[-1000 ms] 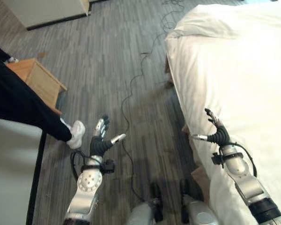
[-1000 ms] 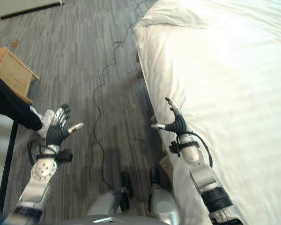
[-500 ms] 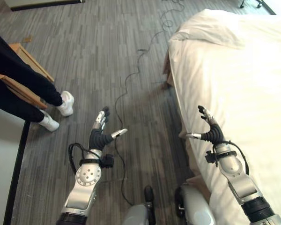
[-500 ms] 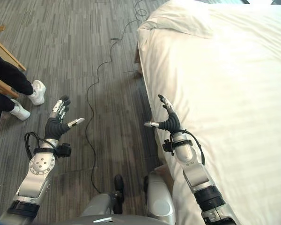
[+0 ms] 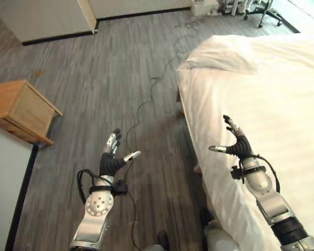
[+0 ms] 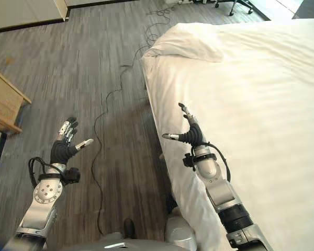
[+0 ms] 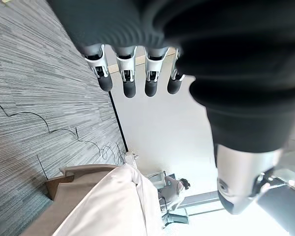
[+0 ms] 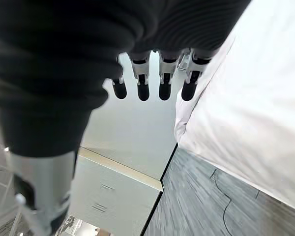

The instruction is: Making the bed.

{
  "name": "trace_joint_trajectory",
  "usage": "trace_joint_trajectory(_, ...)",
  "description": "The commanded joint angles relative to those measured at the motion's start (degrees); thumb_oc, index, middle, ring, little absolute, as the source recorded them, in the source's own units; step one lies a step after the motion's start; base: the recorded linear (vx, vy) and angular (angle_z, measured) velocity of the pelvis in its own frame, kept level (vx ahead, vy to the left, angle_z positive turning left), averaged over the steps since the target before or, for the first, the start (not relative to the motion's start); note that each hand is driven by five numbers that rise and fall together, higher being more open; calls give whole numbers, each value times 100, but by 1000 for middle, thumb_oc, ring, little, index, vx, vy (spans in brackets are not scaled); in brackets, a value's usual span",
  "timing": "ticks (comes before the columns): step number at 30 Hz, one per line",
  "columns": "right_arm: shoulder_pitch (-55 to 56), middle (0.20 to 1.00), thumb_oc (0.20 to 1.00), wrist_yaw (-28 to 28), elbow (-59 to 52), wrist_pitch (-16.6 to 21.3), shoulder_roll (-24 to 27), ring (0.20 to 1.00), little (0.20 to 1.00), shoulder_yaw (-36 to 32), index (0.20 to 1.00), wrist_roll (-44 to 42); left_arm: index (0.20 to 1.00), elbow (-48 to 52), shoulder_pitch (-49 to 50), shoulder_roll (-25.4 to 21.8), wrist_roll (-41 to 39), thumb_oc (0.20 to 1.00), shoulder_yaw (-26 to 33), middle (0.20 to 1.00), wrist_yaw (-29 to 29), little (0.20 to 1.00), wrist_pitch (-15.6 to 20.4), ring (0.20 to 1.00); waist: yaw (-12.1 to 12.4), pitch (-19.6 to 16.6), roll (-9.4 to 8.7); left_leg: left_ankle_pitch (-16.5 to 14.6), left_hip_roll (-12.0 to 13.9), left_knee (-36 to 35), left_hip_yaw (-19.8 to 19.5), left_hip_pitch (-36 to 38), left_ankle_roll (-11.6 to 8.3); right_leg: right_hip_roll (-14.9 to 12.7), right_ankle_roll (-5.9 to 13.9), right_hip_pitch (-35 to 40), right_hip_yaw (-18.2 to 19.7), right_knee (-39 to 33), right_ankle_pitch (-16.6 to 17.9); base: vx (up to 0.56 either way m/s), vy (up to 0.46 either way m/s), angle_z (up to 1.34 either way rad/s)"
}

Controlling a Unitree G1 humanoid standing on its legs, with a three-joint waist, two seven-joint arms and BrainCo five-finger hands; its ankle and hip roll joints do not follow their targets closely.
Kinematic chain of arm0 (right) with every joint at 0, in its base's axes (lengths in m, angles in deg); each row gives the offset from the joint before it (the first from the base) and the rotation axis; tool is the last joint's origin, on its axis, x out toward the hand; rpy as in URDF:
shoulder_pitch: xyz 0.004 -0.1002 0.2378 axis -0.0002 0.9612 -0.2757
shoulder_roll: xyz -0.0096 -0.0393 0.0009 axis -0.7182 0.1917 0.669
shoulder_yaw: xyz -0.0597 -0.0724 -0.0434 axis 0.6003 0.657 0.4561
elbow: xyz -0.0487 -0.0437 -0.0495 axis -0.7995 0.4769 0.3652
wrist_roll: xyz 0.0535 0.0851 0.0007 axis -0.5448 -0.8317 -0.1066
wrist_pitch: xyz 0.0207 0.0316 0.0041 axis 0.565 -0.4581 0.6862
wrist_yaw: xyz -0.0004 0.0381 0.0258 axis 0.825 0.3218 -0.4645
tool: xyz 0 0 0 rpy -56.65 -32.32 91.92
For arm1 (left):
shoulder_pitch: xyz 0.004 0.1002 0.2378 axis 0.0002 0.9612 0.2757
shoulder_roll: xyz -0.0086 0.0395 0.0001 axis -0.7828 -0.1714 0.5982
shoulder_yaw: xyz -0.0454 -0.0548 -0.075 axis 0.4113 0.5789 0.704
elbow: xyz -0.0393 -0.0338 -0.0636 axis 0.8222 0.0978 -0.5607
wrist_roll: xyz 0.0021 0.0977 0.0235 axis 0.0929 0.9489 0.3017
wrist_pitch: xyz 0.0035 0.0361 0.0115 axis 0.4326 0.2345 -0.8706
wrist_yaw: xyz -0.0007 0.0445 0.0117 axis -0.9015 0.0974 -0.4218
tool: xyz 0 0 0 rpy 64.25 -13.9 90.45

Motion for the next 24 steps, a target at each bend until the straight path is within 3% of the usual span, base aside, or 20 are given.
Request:
trace_joint_trajectory(1, 1131, 1000, 1000, -617, 572, -211, 28, 1000, 1000, -817, 1000, -531, 1000, -847, 819, 263, -328, 1000, 465, 1000, 307, 1000, -364, 1000, 279, -450, -216, -495, -27, 215, 474, -136, 90, -263, 361, 474, -770, 439, -1464, 47, -20, 2)
trace_joint_trajectory(6, 907, 1000, 1000, -627, 273, -141, 115, 1000, 1000, -748, 1000, -458, 1000, -603, 755, 227, -26, 1000, 646, 1000, 152, 1000, -332, 1000, 413, -366, -279, -650, -41, 686, 498, -275, 77, -346, 350, 575, -761, 373, -1420, 38, -1, 3)
trace_joint_trajectory(8, 819, 1000, 1000, -579, 28, -110, 200, 1000, 1000, -791, 1000, -323, 1000, -445, 582, 152, 361, 1000, 666, 1000, -75, 1000, -337, 1000, 508, -272, -350, -855, -70, 1005, 371, -423, 124, -397, 339, 591, -889, 637, -1632, 77, 30, 3)
trace_joint_trajectory(10, 863, 1000, 1000, -521, 9, -88, 194, 1000, 1000, -878, 1000, -261, 1000, -319, 449, 59, 491, 1000, 590, 1000, -114, 1000, -356, 1000, 520, -236, -331, -898, -97, 919, 250, -359, 239, -458, 427, 405, -1045, 1640, -1792, 114, 80, 33)
trace_joint_trajectory(11, 878, 1000, 1000, -512, -17, -88, 153, 1000, 1000, -891, 1000, -226, 1000, -279, 390, -8, 544, 1000, 605, 1000, -159, 1000, -372, 1000, 492, -181, -304, -971, -101, 850, 181, -228, 304, -523, 568, 143, -1080, 2336, -1741, 102, 99, 69)
trace_joint_trajectory(13, 795, 1000, 1000, -397, -32, -121, 77, 1000, 1000, -868, 1000, -139, 1000, -193, 188, -95, 503, 1000, 477, 1000, -362, 1000, -308, 1000, 372, 26, -225, -972, -112, 691, 58, -1, 408, -636, 839, -506, -972, 3664, -1301, 116, 118, 70)
trace_joint_trajectory(15, 821, 1000, 1000, -315, -73, -114, -20, 1000, 1000, -906, 1000, -179, 1000, -98, 108, -114, 550, 1000, 385, 1000, -392, 1000, -327, 1000, 321, 116, -133, -972, -33, 515, -55, 199, 408, -519, 761, -949, -919, 4193, -1406, 207, 76, 56)
trace_joint_trajectory(17, 893, 1000, 1000, -278, -154, -74, -11, 1000, 1000, -980, 1000, -198, 1000, 41, 131, -107, 534, 1000, 385, 1000, -361, 1000, -258, 1000, 258, 153, -160, -1042, -48, 349, -155, 439, 332, -477, 607, -1070, -1057, 3757, -1662, 350, -56, 24)
trace_joint_trajectory(19, 936, 1000, 1000, -298, -240, -50, -18, 1000, 1000, -1033, 1000, -271, 1000, 171, 166, -125, 439, 1000, 434, 1000, -292, 1000, -209, 1000, 211, 141, -204, -1128, -17, 218, -175, 600, 198, -548, 548, -1113, -1302, 2706, -1639, 506, -192, 45)
trace_joint_trajectory(20, 832, 1000, 1000, -205, -223, -27, -14, 1000, 1000, -1019, 1000, -294, 1000, 174, 52, -184, 408, 1000, 473, 1000, -374, 1000, -156, 1000, 213, 146, -230, -1320, 93, 172, -157, 831, 26, -669, 642, -1279, -1534, 1792, -1546, 435, -211, 36)
trace_joint_trajectory(21, 807, 1000, 1000, -193, -206, -22, -15, 1000, 1000, -1018, 1000, -296, 1000, 162, 29, -189, 404, 1000, 471, 1000, -381, 1000, -149, 1000, 203, 168, -231, -1284, 106, 186, -143, 793, 7, -651, 601, -1236, -1614, 1658, -1420, 470, -221, 21)
trace_joint_trajectory(24, 751, 1000, 1000, -172, -205, -17, -20, 1000, 1000, -963, 1000, -256, 1000, 72, -55, -193, 455, 1000, 436, 1000, -400, 1000, -117, 1000, 146, 179, -239, -1604, 231, 370, -153, 976, -69, -703, 627, -1361, -1507, 1597, -1321, 353, -119, 10)
